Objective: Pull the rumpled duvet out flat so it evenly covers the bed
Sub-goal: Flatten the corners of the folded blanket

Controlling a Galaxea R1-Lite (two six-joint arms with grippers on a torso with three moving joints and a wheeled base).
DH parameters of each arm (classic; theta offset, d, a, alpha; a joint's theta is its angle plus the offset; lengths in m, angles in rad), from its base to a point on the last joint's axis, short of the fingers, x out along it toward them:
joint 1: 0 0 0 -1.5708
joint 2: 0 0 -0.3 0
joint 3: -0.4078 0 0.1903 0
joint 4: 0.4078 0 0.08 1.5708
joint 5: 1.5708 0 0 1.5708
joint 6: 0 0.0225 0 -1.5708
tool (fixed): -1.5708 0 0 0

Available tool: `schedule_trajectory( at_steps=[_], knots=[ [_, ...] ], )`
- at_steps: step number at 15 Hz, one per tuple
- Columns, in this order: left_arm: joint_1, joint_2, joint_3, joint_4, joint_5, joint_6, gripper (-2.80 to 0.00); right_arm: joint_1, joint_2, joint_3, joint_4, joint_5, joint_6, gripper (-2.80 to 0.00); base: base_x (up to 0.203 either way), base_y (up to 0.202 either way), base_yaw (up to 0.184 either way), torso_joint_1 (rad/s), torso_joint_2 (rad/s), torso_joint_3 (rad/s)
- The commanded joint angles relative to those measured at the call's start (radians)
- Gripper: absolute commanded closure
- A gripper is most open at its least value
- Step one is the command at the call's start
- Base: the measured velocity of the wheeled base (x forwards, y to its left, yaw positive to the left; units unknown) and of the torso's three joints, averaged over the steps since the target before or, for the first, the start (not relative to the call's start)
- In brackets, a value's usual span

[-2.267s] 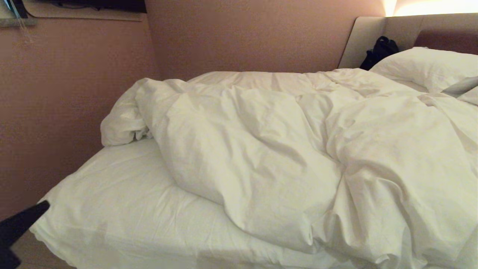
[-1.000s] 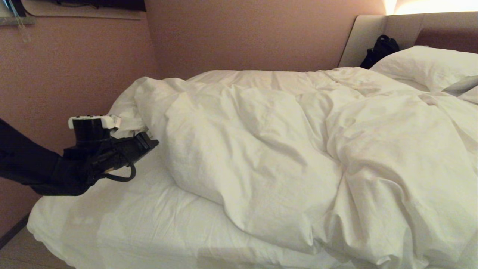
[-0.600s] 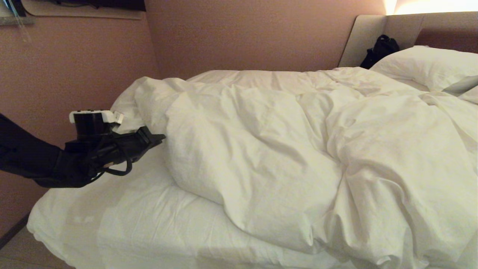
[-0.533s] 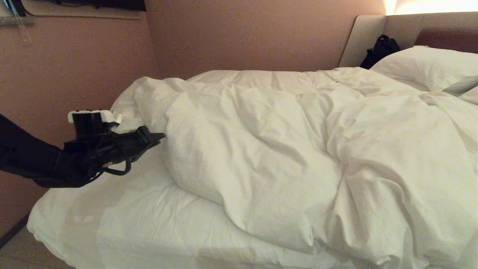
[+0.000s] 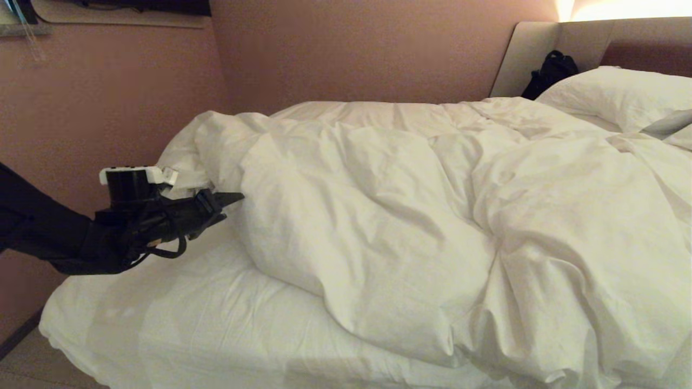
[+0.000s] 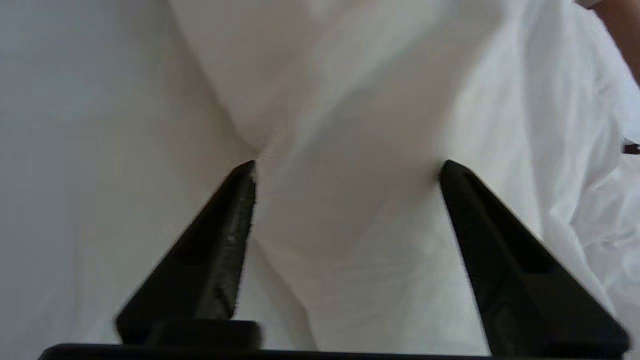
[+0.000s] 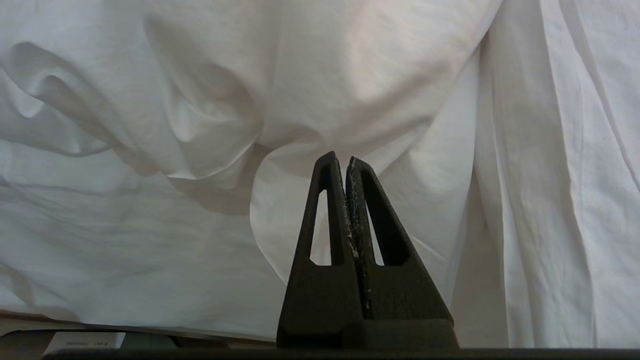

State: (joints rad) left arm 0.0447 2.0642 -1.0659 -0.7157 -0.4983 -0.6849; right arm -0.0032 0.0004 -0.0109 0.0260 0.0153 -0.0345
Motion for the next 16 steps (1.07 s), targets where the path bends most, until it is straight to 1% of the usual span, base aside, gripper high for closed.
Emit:
schedule_trajectory(
  at_steps=[1,2,3,4,5,6,8,9,10,16],
  knots=[
    [-0.013,0.026,-0.002,-0.004,-0.005,-0.006,-2.8,0.0,0.0,0.0,0.0,0.0,-0.001,0.0,0.0,0.0,0.0,0.0,0.0,0.0],
    [-0.024,0.028,-0.002,-0.004,0.0,-0.007,-2.8,0.0,0.0,0.0,0.0,0.0,-0.001,0.0,0.0,0.0,0.0,0.0,0.0,0.0],
    [-0.055,0.042,-0.005,-0.004,0.012,-0.006,-2.8,0.0,0.0,0.0,0.0,0.0,-0.001,0.0,0.0,0.0,0.0,0.0,0.0,0.0],
    [-0.076,0.061,-0.015,-0.004,0.036,-0.005,-2.8,0.0,0.0,0.0,0.0,0.0,-0.001,0.0,0.0,0.0,0.0,0.0,0.0,0.0],
    [-0.098,0.08,-0.025,-0.004,0.08,-0.005,-2.8,0.0,0.0,0.0,0.0,0.0,-0.001,0.0,0.0,0.0,0.0,0.0,0.0,0.0],
    [-0.127,0.096,-0.036,-0.003,0.139,-0.005,-2.8,0.0,0.0,0.0,0.0,0.0,-0.001,0.0,0.0,0.0,0.0,0.0,0.0,0.0],
    [-0.207,0.121,-0.047,-0.003,0.259,-0.001,-2.8,0.0,0.0,0.0,0.0,0.0,-0.001,0.0,0.0,0.0,0.0,0.0,0.0,0.0],
    [-0.25,0.129,-0.048,-0.002,0.306,0.004,-2.8,0.0,0.0,0.0,0.0,0.0,-0.001,0.0,0.0,0.0,0.0,0.0,0.0,0.0],
    [-0.263,0.137,-0.049,0.001,0.325,0.007,-2.8,0.0,0.0,0.0,0.0,0.0,-0.001,0.0,0.0,0.0,0.0,0.0,0.0,0.0],
    [-0.263,0.146,-0.071,0.007,0.339,0.002,-2.8,0.0,0.0,0.0,0.0,0.0,-0.001,0.0,0.0,0.0,0.0,0.0,0.0,0.0]
  ],
)
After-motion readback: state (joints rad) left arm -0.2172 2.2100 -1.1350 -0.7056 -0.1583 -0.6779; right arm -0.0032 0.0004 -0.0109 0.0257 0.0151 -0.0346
